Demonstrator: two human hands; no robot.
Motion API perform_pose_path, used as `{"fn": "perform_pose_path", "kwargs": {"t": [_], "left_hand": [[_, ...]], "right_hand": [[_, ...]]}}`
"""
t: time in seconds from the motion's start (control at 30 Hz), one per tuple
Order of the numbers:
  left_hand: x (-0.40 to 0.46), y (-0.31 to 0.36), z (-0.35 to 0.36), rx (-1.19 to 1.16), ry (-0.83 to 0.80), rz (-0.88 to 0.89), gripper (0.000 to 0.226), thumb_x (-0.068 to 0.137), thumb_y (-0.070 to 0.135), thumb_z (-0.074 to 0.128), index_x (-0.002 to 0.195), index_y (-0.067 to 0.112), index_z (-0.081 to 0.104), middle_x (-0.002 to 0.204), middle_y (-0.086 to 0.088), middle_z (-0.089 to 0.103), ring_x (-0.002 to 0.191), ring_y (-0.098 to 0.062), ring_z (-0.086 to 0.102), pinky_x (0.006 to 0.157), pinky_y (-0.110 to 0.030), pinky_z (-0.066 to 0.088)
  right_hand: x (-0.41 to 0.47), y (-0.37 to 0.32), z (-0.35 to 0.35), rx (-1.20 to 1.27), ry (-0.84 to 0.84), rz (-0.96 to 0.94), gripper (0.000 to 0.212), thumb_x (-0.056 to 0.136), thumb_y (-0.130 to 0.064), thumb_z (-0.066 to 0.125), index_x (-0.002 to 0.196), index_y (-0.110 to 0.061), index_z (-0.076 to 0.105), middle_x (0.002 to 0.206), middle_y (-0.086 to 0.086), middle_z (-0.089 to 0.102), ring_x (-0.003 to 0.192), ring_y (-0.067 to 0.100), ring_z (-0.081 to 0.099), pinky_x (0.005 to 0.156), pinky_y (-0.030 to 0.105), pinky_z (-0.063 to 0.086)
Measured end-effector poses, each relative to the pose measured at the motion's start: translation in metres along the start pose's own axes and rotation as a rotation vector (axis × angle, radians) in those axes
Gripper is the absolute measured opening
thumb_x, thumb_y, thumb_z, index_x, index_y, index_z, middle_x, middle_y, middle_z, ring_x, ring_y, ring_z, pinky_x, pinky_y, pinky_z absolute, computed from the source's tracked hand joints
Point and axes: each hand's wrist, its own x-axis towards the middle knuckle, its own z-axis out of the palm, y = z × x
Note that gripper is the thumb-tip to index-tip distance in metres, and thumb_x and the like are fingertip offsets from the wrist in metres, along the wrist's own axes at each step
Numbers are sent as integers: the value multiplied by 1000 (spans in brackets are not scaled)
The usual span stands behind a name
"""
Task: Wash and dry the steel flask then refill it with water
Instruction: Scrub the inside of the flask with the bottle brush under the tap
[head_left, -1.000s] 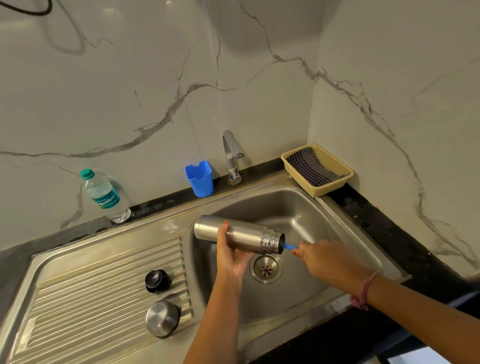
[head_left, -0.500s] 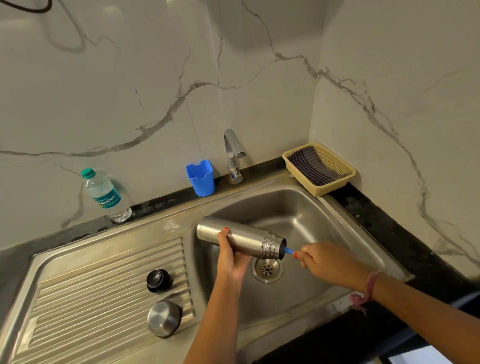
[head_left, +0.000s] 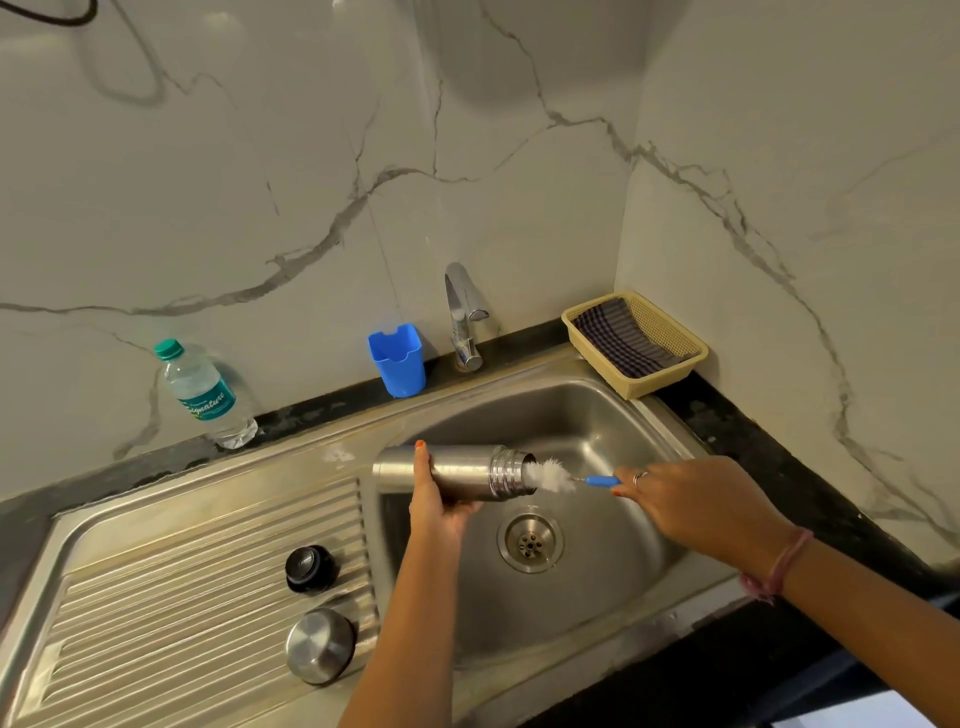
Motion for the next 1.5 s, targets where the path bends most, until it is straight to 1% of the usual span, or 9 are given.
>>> {"fn": "perform_pose_path", "kwargs": {"t": [0.07,0.3,0.47,0.7,0.83,0.97,1.13,1.27,1.5], "left_hand": [[0,0,3,-1,22,-20,80,79,35,81,143,13,39,123,-19,59,120,-40,56,103,-66,42],[0,-11,5,12,61,-67,77,83,34,78,144,13,37,131,-20,56,119,-40,56,102,-64,43],[2,-21,5,-6,54,-62,73,86,30,76,145,11,36,122,-21,58,115,-39,59,103,-62,44],[-2,-31,14,-84,43,-66,69,89,27,73,144,9,36,132,-22,56,123,-39,56,107,-60,41],[-5,-33,22,-130,60,-85,72,88,28,74,145,11,35,137,-21,54,125,-39,54,109,-59,40],[-4,-33,26,-140,74,-79,74,87,28,75,147,12,34,138,-20,53,125,-39,55,109,-60,40],[-1,-27,20,-150,101,-45,73,88,28,74,147,12,34,137,-18,54,125,-36,55,109,-57,40],[-2,-28,26,-119,71,-45,62,88,29,74,137,12,39,129,-19,56,125,-37,55,108,-59,40],[-3,-31,41,-98,60,-30,71,88,28,74,145,11,36,133,-19,56,124,-37,55,108,-59,41]], "right_hand": [[1,5,-7,-75,103,-68,27,76,-33,76,97,-16,76,44,-6,48,34,4,21,32,17,18],[9,19,-30,-181,88,-152,33,61,-25,87,91,-16,77,42,-1,47,36,7,15,38,15,1],[15,15,-45,-153,-265,-69,34,103,-42,30,115,-25,57,69,-6,47,47,6,33,45,18,20],[34,42,-60,310,-470,195,34,98,-45,43,99,-24,70,65,-6,55,51,5,44,51,17,34],[32,40,-70,-27,-400,65,41,100,-49,31,106,-24,64,73,-6,57,58,6,48,53,20,38],[19,32,-81,-370,-283,-147,44,104,-41,18,128,-21,49,64,-5,35,50,6,31,46,22,20],[9,49,-105,-437,-281,-152,44,103,-39,15,135,-26,43,79,-6,43,50,6,27,48,20,22],[10,62,-118,-491,-405,-131,41,103,-42,18,125,-25,48,67,-8,36,51,5,33,52,17,29],[0,72,-125,-509,-397,-108,44,101,-47,13,113,-28,50,66,-10,34,52,6,34,54,17,31]]}}
